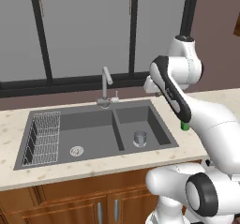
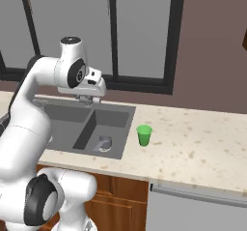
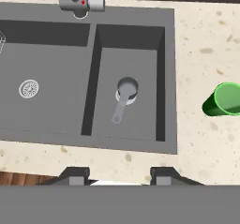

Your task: Move any existing items from the left basin to the right basin for drying. Then move the cup from the counter to the left basin of the sink for washing.

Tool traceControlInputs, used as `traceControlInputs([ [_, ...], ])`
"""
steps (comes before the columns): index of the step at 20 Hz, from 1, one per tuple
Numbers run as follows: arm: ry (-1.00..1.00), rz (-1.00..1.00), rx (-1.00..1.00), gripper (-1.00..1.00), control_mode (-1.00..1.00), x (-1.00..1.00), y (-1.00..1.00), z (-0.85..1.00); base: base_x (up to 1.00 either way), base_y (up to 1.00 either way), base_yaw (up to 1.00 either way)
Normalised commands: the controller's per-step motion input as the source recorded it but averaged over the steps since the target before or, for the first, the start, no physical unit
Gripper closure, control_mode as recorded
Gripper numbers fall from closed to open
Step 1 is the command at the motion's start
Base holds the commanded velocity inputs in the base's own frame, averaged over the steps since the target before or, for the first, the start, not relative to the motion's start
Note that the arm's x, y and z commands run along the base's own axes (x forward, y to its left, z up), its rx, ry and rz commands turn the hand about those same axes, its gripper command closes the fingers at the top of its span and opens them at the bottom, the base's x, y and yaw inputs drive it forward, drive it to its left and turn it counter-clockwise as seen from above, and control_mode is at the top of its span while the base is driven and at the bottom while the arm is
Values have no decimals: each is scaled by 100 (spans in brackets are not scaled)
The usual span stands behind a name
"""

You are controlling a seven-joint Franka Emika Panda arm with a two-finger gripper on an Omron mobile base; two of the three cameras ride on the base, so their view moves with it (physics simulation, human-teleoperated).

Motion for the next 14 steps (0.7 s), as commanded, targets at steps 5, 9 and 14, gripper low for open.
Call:
traceControlInputs([
  [5, -2, 7, 0, -100, -100, 12, -32, -8, 0, 0, 0],
  [9, -2, 10, 0, -100, -100, 6, -85, -29, 0, 0, 0],
  [14, 7, 1, -8, -100, -100, 11, -67, -40, 0, 0, 0],
])
